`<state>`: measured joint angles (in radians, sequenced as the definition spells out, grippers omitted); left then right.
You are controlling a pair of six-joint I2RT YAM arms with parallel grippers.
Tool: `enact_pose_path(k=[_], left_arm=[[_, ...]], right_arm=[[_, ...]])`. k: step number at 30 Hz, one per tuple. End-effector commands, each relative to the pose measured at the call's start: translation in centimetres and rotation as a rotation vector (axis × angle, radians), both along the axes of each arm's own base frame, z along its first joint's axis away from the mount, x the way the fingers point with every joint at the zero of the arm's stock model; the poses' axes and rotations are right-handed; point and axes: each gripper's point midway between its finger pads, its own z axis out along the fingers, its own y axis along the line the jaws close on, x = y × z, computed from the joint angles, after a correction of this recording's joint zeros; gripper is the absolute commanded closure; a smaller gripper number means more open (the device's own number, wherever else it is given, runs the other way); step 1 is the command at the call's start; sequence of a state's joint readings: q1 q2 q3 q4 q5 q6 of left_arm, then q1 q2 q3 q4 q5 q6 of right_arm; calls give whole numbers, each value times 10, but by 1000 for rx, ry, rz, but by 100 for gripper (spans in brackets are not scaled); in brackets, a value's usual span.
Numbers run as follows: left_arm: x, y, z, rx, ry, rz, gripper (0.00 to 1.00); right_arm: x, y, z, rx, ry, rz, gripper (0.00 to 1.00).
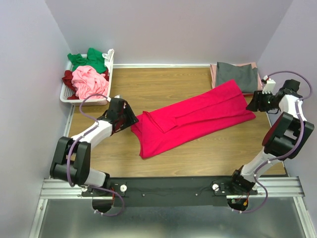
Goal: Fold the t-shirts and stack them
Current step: Fold the tshirt
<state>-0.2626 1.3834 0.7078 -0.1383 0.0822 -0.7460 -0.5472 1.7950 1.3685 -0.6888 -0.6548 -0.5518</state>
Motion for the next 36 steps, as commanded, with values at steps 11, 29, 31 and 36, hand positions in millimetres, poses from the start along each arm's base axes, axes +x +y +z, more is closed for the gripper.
enact_pose_path(k=[11,29,31,36], left_arm=[[10,21,-44,147,154,53,39],[122,36,-34,300,137,-66,91],[150,32,-33,294,113,-108,90],[190,22,-27,314,86,-202,66]], right_arm=[[-14,53,31,34,-85,112,43],[-40,139,56,31,-169,366,43],[-50,165,56,36,-177,449,43],[-68,216,54,31,-187,617,43]])
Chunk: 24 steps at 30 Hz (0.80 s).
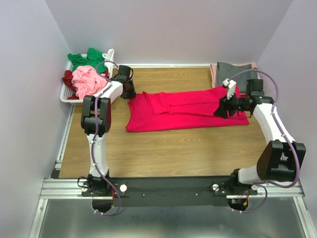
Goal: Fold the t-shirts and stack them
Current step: Fold the tshirt
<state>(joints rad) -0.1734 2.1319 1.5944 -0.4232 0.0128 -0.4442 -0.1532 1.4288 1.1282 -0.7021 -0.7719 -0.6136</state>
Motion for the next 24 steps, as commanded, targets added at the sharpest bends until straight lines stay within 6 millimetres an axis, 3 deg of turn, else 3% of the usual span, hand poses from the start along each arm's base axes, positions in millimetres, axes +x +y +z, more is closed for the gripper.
enact_pose_path(k=[1,2,4,5,7,8,11,12,13,14,15,16,17,18,19,20,21,22,24], left_arm=[[29,-1,21,55,-32,-97,56],[35,0,28,68,-46,-93,52],[50,7,61,108,-128,-88,42],[53,9,91,119,-186,-84,38],[57,14,131,152,-282,-87,31],[52,18,172,155,-366,-80,27],[37,25,223,173,-485,-68,24],[25,27,262,162,-571,-57,23],[14,29,258,164,-566,-59,22],[-3,30,294,148,-659,-54,21],[-14,31,299,145,-679,-58,20],[-28,34,274,153,-637,-68,18],[-39,36,272,154,-648,-69,15],[-59,41,298,151,-732,-57,13],[-74,44,263,164,-677,-61,11],[-95,51,280,164,-736,-44,11],[-104,56,280,177,-766,-24,11],[-117,60,253,188,-728,-21,10],[-144,71,251,200,-780,14,8]], right_arm=[[-21,38,-1,-8,-15,145,43],[-23,43,-2,-16,-18,167,43],[-31,59,-8,-37,-21,237,43],[-34,64,-9,-47,-27,258,43],[-41,77,-15,-66,-30,320,42],[-43,82,-16,-69,-32,340,42],[-45,102,-20,-90,-22,398,42],[-43,107,-20,-98,-21,398,43],[-36,120,-22,-127,-20,396,43],[-32,127,-21,-144,-26,398,42],[-27,134,-22,-164,-28,395,43],[-21,146,-25,-219,-47,390,43],[-15,154,-34,-233,-11,369,43],[-5,166,-28,-242,-34,364,43],[1,180,-28,-264,-47,345,43],[6,191,-43,-284,-25,358,43],[9,215,-34,-282,-68,394,43],[16,222,-37,-316,-84,374,43],[29,254,-49,-370,-113,394,43]])
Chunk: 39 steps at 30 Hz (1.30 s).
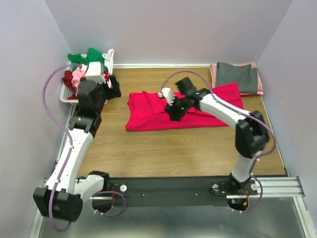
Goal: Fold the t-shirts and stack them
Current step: Fold the tshirt
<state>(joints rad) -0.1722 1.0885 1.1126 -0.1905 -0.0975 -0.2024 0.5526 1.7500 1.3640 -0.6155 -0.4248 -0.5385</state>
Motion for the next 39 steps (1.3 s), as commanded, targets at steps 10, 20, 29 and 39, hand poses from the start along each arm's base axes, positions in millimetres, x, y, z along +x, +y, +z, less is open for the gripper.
enact_pose_path(k=[10,20,29,39], left_arm=[[-65,38,-26,8,-158,144,2],[-56,27,-34,6,-128,91,2],[-56,26,-34,3,-128,83,2],[-55,25,-36,4,-122,80,2]], right_arm=[[101,134,-50,-129,-211,-129,43],[108,119,-79,-245,-246,-186,44],[107,109,-69,-267,-271,-204,65],[137,94,-42,-297,-384,-286,91]])
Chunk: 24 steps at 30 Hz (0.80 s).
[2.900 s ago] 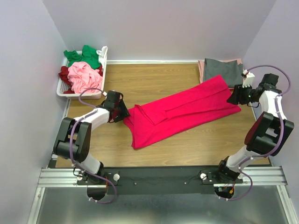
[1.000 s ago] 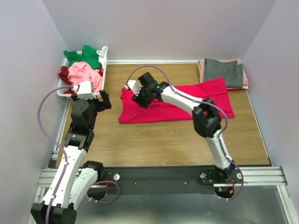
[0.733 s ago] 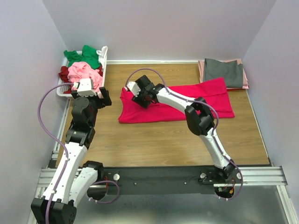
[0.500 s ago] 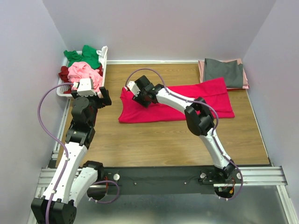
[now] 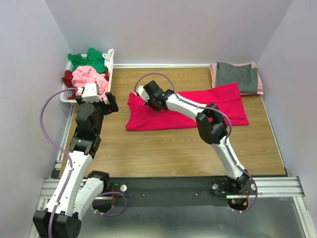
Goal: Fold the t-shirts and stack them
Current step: Fold the tshirt
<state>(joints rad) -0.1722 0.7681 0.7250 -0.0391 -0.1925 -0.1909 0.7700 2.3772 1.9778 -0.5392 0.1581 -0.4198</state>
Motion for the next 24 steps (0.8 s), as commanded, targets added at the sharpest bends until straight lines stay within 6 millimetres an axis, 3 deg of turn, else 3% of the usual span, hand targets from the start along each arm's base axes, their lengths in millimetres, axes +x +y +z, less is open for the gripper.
enact_pose_path(k=[1,4,7,11,16,17,19,20,21,22,23,24], left_arm=[[1,-2,11,0,-37,-13,2],[1,-2,9,-1,-34,-11,2],[2,-2,9,0,-32,-14,2],[2,-3,8,-1,-28,-17,2],[3,-4,6,2,-22,-21,2],[4,-4,5,2,-20,-24,2],[4,-8,5,-1,-20,-40,2],[5,-8,3,1,-14,-44,2],[5,-9,2,1,-12,-47,2],[5,-8,3,1,-12,-44,2],[5,-8,3,1,-14,-44,2],[5,-9,4,0,-17,-47,2]], right_arm=[[31,-14,40,4,-123,-78,91],[54,-31,46,0,-159,-135,91],[72,-48,56,-7,-199,-187,64],[92,-65,68,-14,-247,-242,46],[91,-73,79,18,-238,-250,41],[87,-69,87,54,-229,-234,41],[74,-68,83,76,-176,-193,41],[61,-55,81,119,-120,-100,41],[42,-54,90,129,-67,-29,38],[20,-53,76,128,15,48,36],[2,-50,76,145,65,124,34],[-41,-48,71,166,180,307,34]])
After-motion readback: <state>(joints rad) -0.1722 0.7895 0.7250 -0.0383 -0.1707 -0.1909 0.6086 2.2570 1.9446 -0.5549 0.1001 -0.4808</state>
